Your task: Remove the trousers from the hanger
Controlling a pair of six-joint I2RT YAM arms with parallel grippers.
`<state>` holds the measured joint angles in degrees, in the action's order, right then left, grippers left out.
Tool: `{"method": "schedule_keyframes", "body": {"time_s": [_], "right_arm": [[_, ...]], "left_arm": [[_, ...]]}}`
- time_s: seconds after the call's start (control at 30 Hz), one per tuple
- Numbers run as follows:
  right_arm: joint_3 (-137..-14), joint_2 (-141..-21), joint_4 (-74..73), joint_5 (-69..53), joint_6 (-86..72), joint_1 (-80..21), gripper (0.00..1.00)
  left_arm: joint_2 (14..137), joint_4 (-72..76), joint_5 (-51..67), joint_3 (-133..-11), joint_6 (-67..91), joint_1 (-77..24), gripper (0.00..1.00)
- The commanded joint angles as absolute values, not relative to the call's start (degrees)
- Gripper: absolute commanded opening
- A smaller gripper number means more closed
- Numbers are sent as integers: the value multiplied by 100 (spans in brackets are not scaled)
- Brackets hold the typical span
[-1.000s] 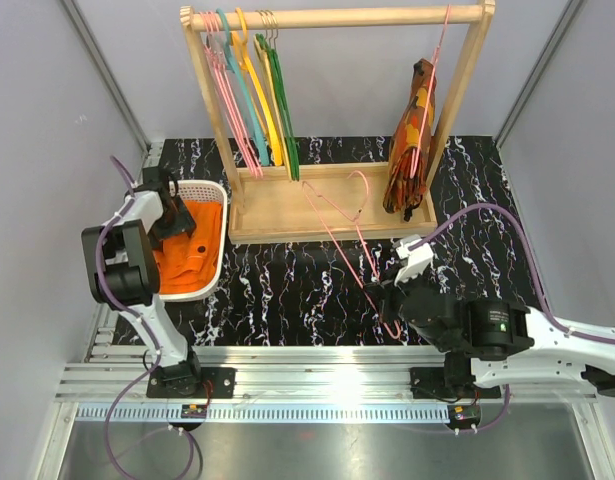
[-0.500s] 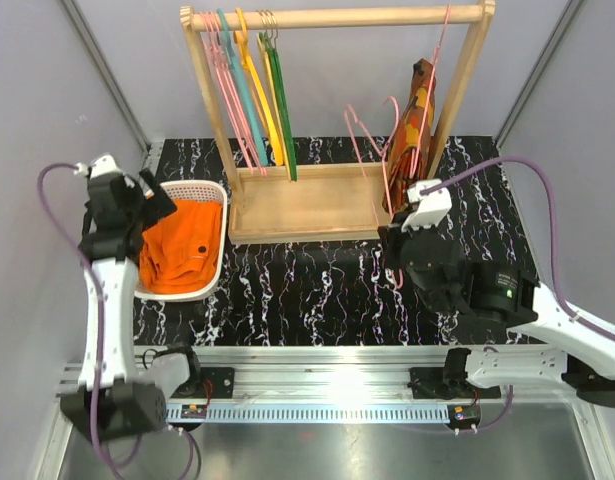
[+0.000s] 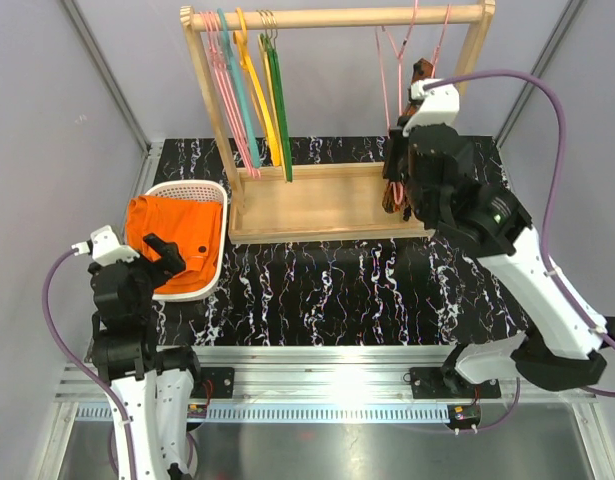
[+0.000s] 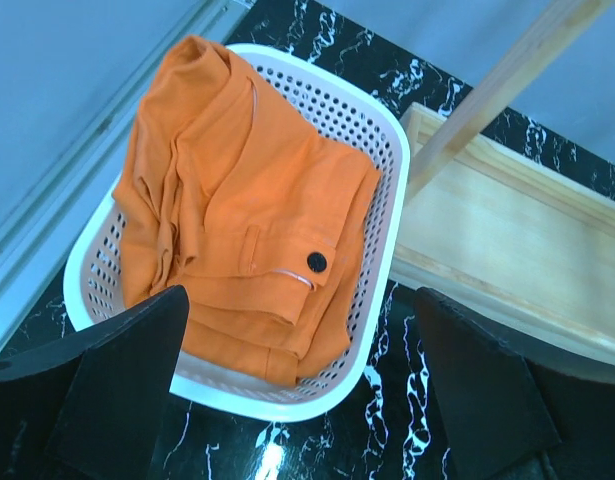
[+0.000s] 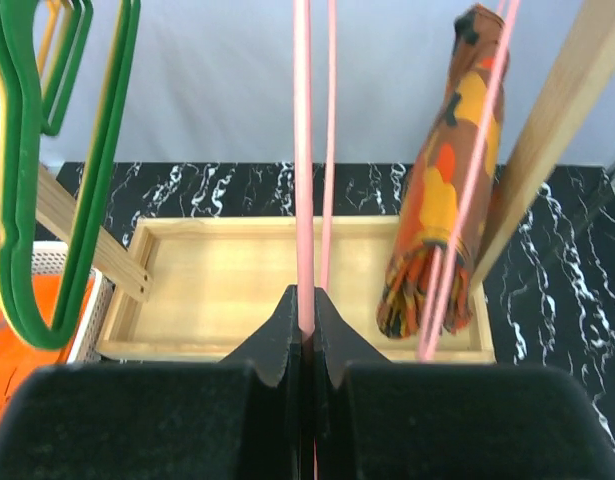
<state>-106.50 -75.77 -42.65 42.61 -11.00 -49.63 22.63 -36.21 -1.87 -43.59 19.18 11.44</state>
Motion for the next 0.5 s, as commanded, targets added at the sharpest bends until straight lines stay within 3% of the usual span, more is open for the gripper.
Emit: {"method": "schedule_keyframes", "body": {"time_s": [0.0,0.27,0.47], "right_arm": [[-11293,-8067,-4113,3798,-756,-4633,0],[-11681,-8893,-3858,3200,-957,-3719,0],[-11312,-8974,-3630,2716,-949,-3358,0]], "left_arm": [[2083,-3278,141,-4306,1846,1160,99],[2214,-3234,316,-4280,1819,1143,99],[2355,-3226,395,-4280,1802,1090,99]]}}
